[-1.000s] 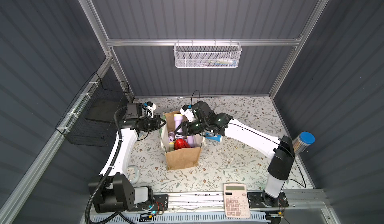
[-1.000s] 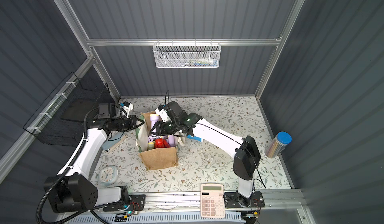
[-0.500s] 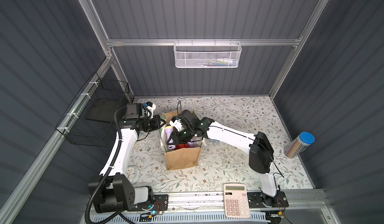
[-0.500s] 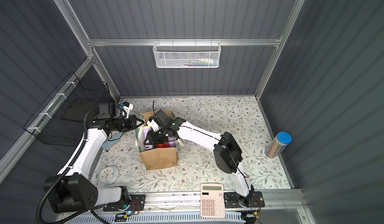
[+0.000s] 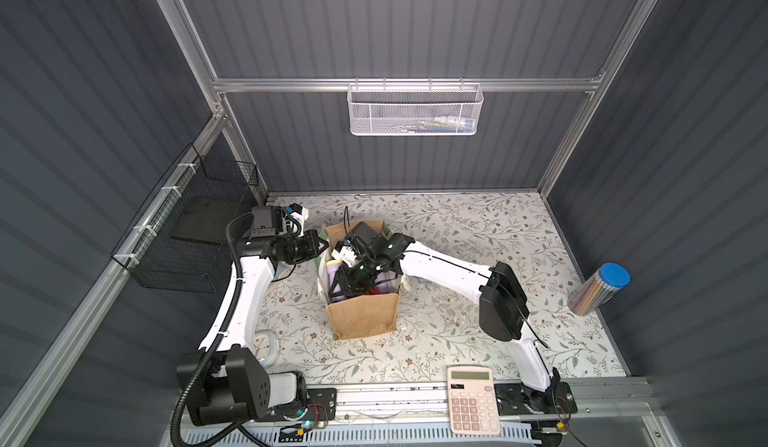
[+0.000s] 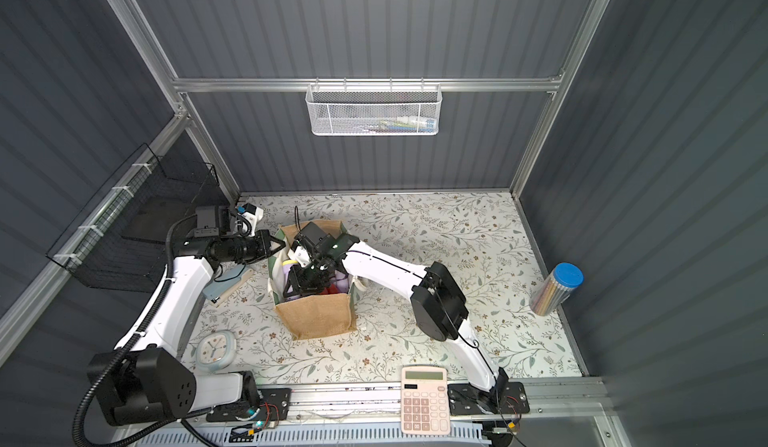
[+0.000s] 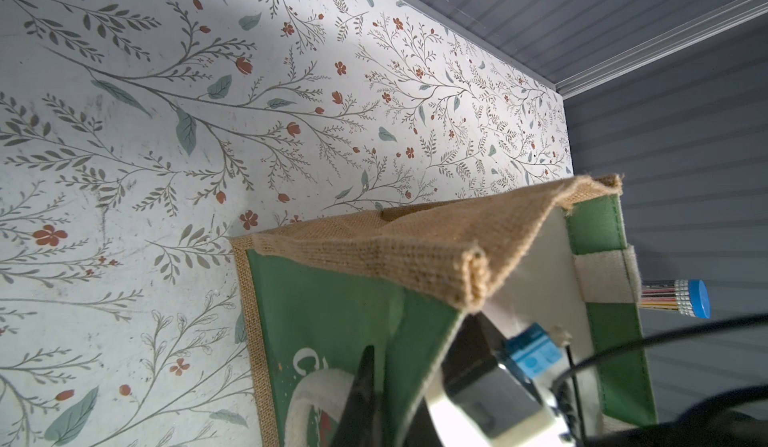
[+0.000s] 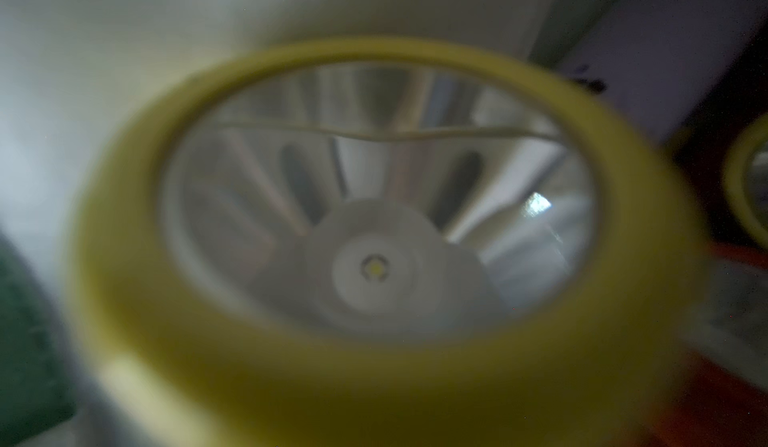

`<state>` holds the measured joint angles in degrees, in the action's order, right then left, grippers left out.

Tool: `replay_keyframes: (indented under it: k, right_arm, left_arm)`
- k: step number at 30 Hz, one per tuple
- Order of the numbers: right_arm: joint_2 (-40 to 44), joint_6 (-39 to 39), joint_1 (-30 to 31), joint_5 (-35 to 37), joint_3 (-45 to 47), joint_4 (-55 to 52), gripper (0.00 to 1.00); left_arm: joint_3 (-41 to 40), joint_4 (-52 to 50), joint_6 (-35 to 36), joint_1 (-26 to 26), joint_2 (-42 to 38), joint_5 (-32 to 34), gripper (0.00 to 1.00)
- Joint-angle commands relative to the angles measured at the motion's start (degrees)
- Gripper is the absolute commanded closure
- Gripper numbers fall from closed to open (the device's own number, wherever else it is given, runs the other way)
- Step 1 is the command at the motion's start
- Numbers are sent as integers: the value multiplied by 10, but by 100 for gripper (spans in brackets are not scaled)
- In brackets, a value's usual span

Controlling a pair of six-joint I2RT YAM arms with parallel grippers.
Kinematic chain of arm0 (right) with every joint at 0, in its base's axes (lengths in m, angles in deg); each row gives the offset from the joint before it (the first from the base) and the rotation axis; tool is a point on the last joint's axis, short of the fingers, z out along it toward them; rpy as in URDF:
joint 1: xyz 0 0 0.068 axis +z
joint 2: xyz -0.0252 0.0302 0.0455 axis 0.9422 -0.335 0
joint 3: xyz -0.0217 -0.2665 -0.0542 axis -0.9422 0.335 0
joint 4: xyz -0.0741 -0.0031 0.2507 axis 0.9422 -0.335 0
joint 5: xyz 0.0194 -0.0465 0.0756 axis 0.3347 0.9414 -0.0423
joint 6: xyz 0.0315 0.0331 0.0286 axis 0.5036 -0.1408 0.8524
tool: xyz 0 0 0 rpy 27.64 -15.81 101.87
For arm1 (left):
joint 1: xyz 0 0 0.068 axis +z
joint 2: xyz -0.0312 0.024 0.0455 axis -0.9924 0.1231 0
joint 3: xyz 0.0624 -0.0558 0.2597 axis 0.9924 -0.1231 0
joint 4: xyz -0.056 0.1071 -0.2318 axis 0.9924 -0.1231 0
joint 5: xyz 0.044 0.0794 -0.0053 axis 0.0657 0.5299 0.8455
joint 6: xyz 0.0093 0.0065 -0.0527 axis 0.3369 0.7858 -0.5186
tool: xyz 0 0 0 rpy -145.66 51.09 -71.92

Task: Put the flashlights into the tote bags
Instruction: Place the flashlight in the canvas bag.

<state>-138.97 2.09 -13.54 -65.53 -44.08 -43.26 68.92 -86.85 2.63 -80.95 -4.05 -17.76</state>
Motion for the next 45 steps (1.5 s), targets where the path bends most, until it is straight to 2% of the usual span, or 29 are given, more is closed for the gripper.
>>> replay_keyframes:
  k: [1,2,4,7,13,18,22,27,32,37,45]
  right_arm:
    - [-24,-6,4,-22,-27,-33,64]
    - [-24,-5,3,-18,-28,-37,63]
    - [-24,-3,0,-11,-29,-41,52]
    - [-25,1,-4,-9,-26,-48,45]
    - [0,4,-13,-13,8,-21,39]
    - [44,-36,-15,10,11,-12,35]
    - [92,-60,-20,45,22,-6,31]
    - [172,-49,-31,55,84,66,29]
    - [274,9,-63,67,187,184,27]
    - [385,112,-122,113,319,288,26]
    - [544,316,-206,317,531,306,24]
  left_arm:
    - [13,10,1,1,-14,-24,100]
    - [13,9,1,0,-15,-25,100]
    - [14,9,2,0,-15,-23,100]
    - [15,8,2,0,-15,-20,100]
    - [15,6,3,0,-16,-19,100]
    - [16,4,3,0,-16,-14,100]
    - [17,4,2,0,-15,-14,100]
    - [17,3,2,0,-15,-10,100]
    - [20,2,3,0,-14,-9,100]
    - [20,3,4,0,-12,-9,100]
    - [19,4,4,0,-12,-7,100]
